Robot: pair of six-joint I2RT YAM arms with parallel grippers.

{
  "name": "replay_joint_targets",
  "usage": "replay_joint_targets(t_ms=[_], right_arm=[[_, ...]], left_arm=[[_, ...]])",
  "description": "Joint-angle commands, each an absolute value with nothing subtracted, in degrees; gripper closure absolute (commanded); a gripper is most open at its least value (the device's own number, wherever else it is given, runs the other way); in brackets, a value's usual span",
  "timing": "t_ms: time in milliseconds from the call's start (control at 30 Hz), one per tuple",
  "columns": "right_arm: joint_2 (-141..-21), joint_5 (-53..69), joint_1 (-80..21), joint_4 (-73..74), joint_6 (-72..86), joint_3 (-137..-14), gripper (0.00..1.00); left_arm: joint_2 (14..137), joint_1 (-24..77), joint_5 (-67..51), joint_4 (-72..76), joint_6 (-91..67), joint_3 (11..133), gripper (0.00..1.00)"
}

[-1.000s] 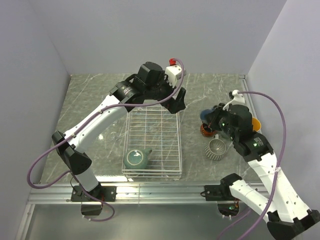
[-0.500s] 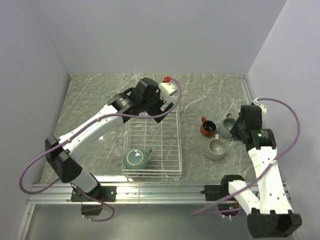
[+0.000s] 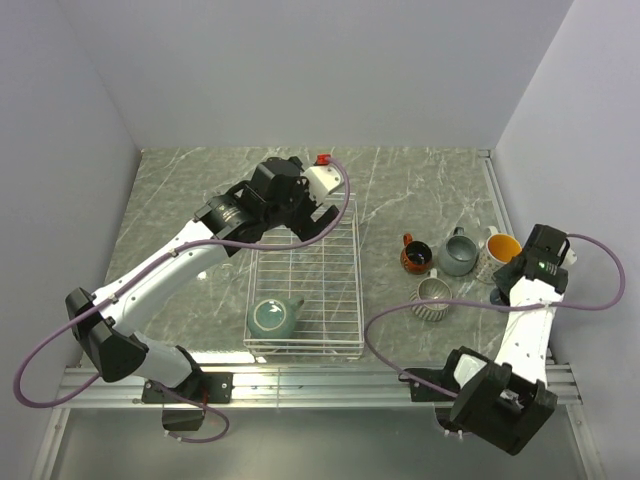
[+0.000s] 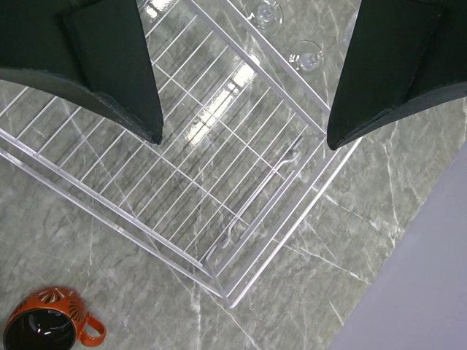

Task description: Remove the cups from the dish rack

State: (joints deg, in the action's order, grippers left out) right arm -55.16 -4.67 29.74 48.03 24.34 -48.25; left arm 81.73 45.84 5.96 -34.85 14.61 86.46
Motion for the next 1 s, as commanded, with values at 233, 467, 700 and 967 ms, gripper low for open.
replay_joint_targets(t_ms=[233,467,700,967], right_arm=[[-62.0,-5.0,33.3,38.4,29.9,-44.7,1.0],[-64.2,-5.7,34.0,33.8,32.7,-42.1,1.0],[-66.2,-6.2,34.1,32.4,31.2,-42.4,0.65],[-62.9,-6.1,34.1,32.4,31.7,-42.4,0.45]], left_arm=[[81.3,45.9,5.7,-34.6,16.1,88.5,0.01],[81.4,46.0,5.8,-35.8,16.1,89.5,0.01],[82.1,45.9,5.9,-36.0,16.1,89.6,0.01],[84.0,46.0,1.5,-39.3,16.3,91.7,0.01]])
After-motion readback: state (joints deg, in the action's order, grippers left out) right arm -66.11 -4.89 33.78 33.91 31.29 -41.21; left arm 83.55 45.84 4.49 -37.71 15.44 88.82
